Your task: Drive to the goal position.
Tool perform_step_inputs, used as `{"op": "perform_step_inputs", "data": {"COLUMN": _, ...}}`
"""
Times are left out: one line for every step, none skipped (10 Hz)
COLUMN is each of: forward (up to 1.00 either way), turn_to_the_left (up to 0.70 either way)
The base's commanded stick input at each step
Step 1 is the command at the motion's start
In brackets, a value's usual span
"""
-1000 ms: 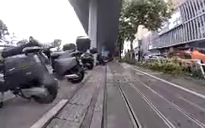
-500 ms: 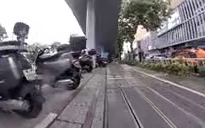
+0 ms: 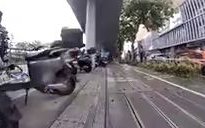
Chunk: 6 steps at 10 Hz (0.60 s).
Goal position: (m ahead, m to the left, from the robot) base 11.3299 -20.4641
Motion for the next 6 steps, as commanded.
{"op": "perform_step_inputs", "data": {"forward": 0.7, "turn_to_the_left": -0.02}}
{"op": "perform_step_inputs", "data": {"forward": 0.7, "turn_to_the_left": 0.0}}
{"op": "perform_step_inputs", "data": {"forward": 0.7, "turn_to_the_left": 0.0}}
{"op": "perform_step_inputs", "data": {"forward": 0.7, "turn_to_the_left": 0.0}}
{"op": "perform_step_inputs", "data": {"forward": 0.7, "turn_to_the_left": 0.0}}
{"op": "perform_step_inputs", "data": {"forward": 0.7, "turn_to_the_left": 0.0}}
